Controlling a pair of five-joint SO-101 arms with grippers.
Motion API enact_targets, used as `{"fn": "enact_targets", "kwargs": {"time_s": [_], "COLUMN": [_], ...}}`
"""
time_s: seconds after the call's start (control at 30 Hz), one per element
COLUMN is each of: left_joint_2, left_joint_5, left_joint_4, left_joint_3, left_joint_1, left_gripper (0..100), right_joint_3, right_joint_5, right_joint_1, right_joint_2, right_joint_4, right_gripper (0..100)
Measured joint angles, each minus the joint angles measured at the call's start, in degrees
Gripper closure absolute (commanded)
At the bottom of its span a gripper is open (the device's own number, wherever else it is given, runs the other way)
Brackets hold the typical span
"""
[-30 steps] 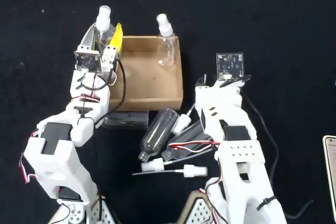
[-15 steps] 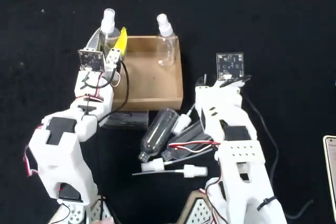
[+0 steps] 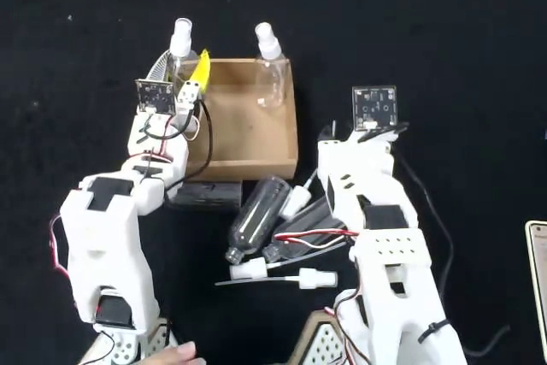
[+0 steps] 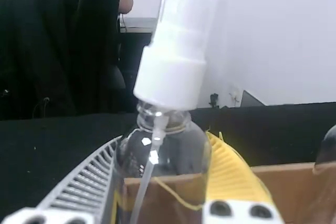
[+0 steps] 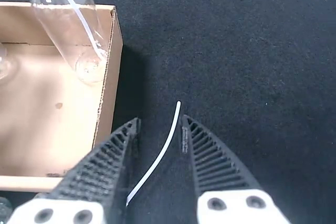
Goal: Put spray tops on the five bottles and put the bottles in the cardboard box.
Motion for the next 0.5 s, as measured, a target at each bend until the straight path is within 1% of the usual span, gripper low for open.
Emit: {"fn": "enact_targets", "kwargs": {"time_s": [0.27, 0.3, 0.43, 0.5], "left_joint_2": [2.0, 2.0, 2.0, 2.0], "left_joint_5": [0.0, 0.0, 0.0, 0.0], "left_joint_4": [0.1, 0.3, 0.4, 0.4], "left_joint_3": [-1.0, -1.0, -1.1, -1.1], "left_joint_1": [0.0, 0.0, 0.0, 0.0], "left_gripper": [96, 94, 78, 74], "right_joint_3": [0.0, 0.0, 0.0, 0.0], "right_joint_5": [0.0, 0.0, 0.0, 0.0], "right_joint_1": [0.0, 0.0, 0.0, 0.0], "right_joint_2": [0.0, 0.0, 0.0, 0.0], "right_joint_4": [0.0, 0.0, 0.0, 0.0], "right_gripper": [90.3, 90.3, 90.3, 90.3]}}
